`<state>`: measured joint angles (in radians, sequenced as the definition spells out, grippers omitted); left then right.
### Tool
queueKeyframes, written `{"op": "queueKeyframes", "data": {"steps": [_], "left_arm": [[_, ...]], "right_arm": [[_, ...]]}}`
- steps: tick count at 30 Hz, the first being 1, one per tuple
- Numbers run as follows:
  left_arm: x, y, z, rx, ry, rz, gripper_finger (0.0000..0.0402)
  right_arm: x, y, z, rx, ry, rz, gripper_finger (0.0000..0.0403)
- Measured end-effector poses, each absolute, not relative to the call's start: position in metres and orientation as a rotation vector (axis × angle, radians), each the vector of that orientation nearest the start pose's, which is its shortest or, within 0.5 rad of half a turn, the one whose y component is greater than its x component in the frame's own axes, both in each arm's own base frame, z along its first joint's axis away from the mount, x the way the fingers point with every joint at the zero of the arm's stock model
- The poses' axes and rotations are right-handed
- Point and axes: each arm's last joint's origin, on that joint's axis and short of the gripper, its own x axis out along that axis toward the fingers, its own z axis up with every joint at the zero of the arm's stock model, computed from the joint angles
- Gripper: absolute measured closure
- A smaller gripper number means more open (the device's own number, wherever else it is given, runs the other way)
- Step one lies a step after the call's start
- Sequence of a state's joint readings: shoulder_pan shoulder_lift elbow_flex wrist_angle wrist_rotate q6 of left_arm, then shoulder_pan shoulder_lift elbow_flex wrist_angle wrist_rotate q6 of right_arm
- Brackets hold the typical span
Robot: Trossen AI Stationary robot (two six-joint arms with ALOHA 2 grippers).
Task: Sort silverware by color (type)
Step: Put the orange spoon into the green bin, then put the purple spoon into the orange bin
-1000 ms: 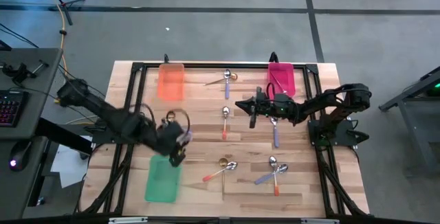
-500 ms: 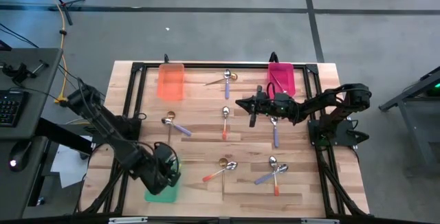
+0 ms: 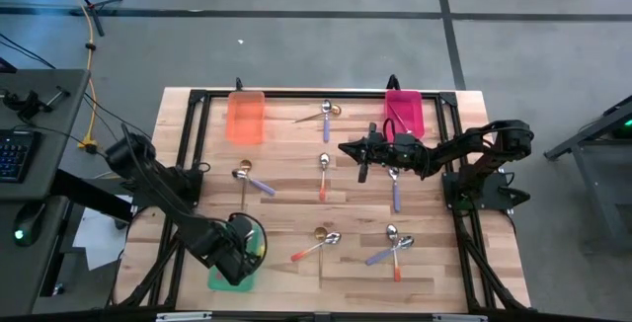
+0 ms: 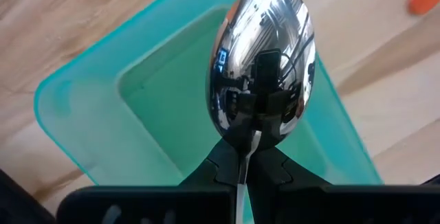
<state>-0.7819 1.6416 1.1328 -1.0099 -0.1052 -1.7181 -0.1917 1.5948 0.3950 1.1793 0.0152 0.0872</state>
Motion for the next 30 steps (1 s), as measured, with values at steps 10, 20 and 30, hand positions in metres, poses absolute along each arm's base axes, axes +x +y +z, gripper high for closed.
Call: {"op": "queueKeyframes", "data": {"steps": [10, 20, 30], "left_arm": [[0.223, -0.188, 0.19, -0.619, 1.49, 0.605, 0.04], [0.232, -0.179, 0.186, -0.597, 1.536, 0.569, 0.0395], [0.233, -0.175, 0.192, -0.605, 1.527, 0.536, 0.0342]], "right_arm": [[0.263, -0.051, 0.159, 0.089, 0.012, -0.208, 0.0399], [0.263, -0.051, 0.158, 0.088, 0.021, -0.208, 0.0399], [0.263, -0.051, 0.158, 0.088, 0.022, -0.208, 0.0399]]}}
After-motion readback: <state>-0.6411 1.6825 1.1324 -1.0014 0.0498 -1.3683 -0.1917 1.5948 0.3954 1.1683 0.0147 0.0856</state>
